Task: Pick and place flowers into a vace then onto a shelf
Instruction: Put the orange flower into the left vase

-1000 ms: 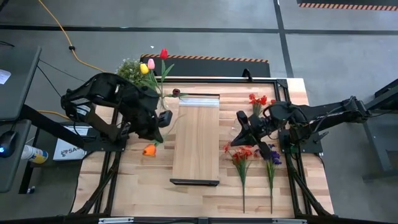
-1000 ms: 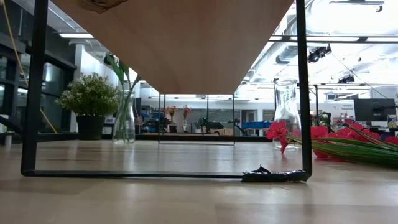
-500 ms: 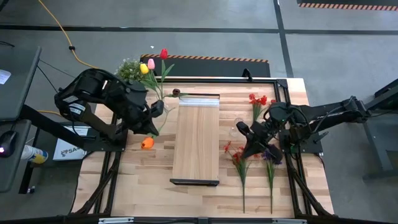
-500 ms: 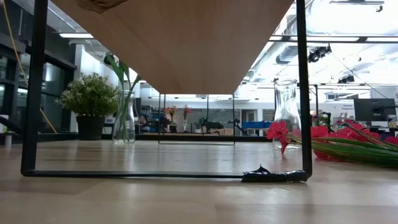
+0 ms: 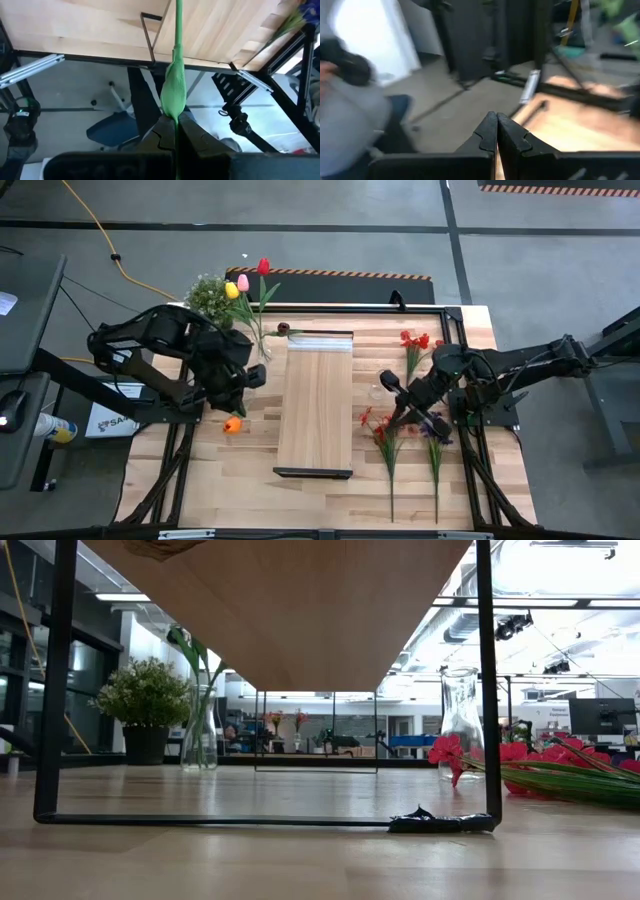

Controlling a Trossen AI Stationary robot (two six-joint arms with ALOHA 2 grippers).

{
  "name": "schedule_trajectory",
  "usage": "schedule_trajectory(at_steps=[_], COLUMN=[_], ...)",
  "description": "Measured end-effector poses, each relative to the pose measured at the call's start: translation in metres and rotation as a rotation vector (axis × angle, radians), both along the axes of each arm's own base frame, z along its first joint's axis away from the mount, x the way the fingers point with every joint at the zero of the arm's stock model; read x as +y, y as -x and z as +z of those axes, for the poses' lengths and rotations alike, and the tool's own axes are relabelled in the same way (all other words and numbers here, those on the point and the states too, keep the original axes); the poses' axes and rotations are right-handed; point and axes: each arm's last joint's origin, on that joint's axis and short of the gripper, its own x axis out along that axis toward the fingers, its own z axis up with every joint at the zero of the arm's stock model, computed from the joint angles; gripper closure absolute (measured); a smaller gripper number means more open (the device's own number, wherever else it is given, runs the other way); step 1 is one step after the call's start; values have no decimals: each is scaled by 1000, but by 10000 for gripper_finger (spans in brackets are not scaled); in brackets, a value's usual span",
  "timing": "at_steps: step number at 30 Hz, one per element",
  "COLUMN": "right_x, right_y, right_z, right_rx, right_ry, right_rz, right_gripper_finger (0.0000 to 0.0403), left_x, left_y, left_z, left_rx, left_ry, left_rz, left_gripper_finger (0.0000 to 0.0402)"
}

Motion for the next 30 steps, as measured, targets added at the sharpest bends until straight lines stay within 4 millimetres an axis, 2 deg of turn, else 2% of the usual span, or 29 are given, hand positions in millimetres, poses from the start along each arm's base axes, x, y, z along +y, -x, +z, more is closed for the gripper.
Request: schedule_trajectory(at_steps=[5,10,17,22,30], right_x=[-3,-2,2,6,13], right_y=[-12,-33,-64,-87,-129], right_z=[-3,-8,-15,-6,4], right_rx=[-78,-121,-268,-342,-351], right_ry=[100,103,196,228,216], right_rz=[-161,-260,-264,-256,-243], right_gripper_finger=[402,402,402,402,402], left_x=[0,-1,-2,-3,-4], left_y=[0,1,1,1,2], left_z=[0,1,1,2,2], left_rx=[2,15,24,28,35], left_ry=[12,50,89,115,154], left_rz=[-3,-10,-26,-42,-65], left_gripper_finger=[371,371,371,371,371])
